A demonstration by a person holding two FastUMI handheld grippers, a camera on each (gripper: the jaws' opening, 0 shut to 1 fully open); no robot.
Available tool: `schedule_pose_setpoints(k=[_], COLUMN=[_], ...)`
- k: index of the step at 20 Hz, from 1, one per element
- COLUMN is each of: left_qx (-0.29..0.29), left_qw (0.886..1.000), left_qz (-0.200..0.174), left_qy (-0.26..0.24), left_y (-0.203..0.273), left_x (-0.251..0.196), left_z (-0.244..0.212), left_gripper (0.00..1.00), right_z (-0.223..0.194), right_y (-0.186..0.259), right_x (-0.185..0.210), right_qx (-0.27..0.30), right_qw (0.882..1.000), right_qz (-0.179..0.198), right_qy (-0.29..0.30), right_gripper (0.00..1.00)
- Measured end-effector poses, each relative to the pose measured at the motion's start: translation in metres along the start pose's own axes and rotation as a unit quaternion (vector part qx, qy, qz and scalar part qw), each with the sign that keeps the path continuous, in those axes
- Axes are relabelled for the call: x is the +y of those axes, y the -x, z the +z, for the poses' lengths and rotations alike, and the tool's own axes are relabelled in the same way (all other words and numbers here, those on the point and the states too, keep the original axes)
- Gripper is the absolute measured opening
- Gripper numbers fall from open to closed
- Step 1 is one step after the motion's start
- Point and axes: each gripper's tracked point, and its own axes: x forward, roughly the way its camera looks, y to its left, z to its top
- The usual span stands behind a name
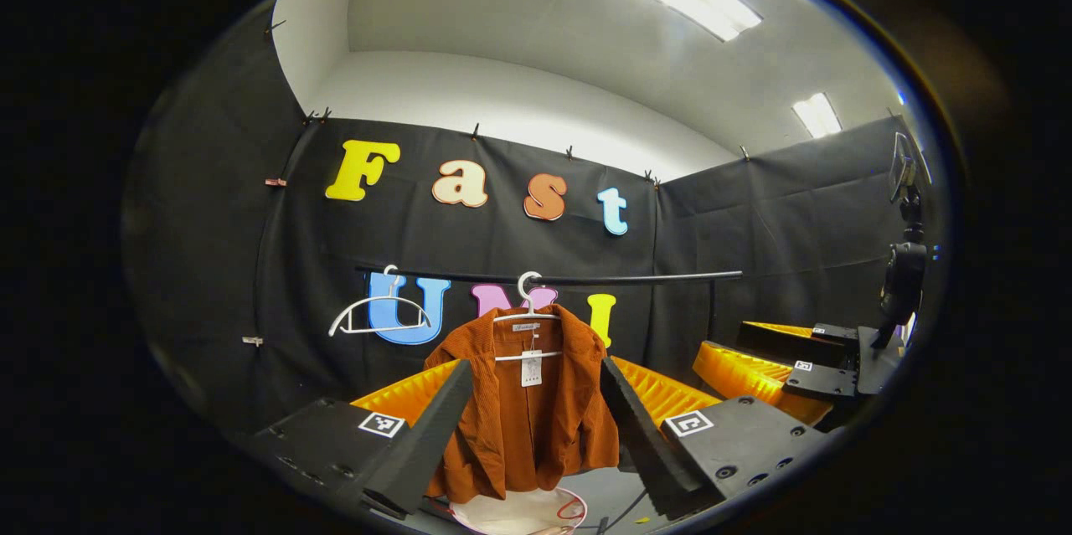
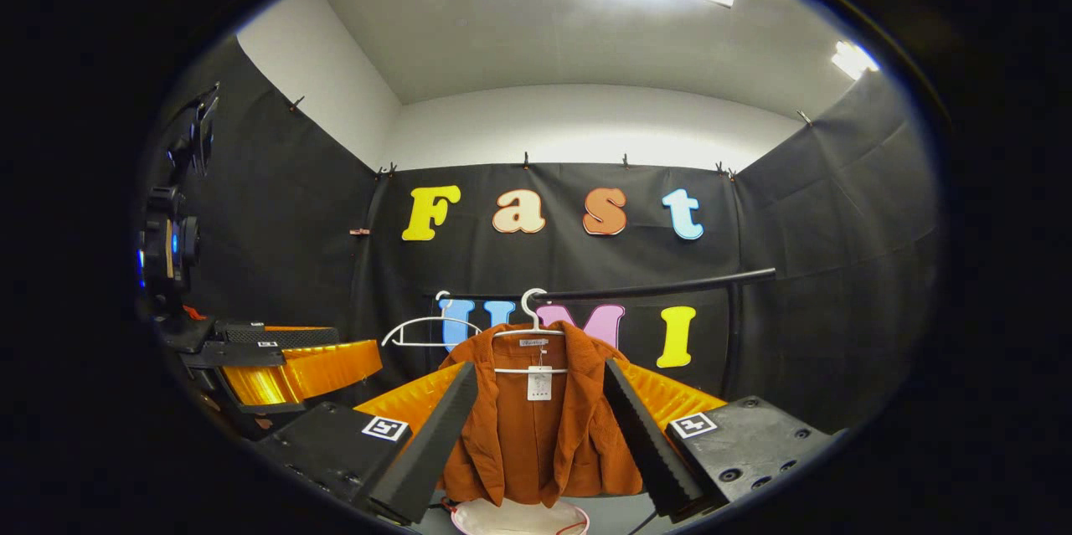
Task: Grasp the clothes on the hanger with both hands and then place them into the laundry hamper below.
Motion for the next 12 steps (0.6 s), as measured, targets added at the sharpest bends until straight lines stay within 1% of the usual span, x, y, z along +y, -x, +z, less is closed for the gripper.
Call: schedule_pose_setpoints(k=[5,9,12], left_qx=[0.008,0.012,0.027], left_qw=[1.000,1.000,1.000], left_qz=[-0.013,-0.013,-0.010], left_qy=[-0.001,0.006,0.008], left_y=[-0.006,-0.019,-0.035], left_x=[0.010,0.020,0.024], left_z=[-0.012,-0.022,-0.038], left_gripper=[0.97,0.97,0.97], right_z=[-0.009,-0.018,-0.035], right_y=[-0.010,-0.020,-0.036], right_x=[0.003,0.004,-0.001], right_qx=[0.000,0.009,0.022], right_qw=[1.000,0.999,0.999], right_qz=[-0.024,-0.025,-0.026], right_qy=[0.017,0.023,0.019], right_gripper=[0.95,0.95,0.93])
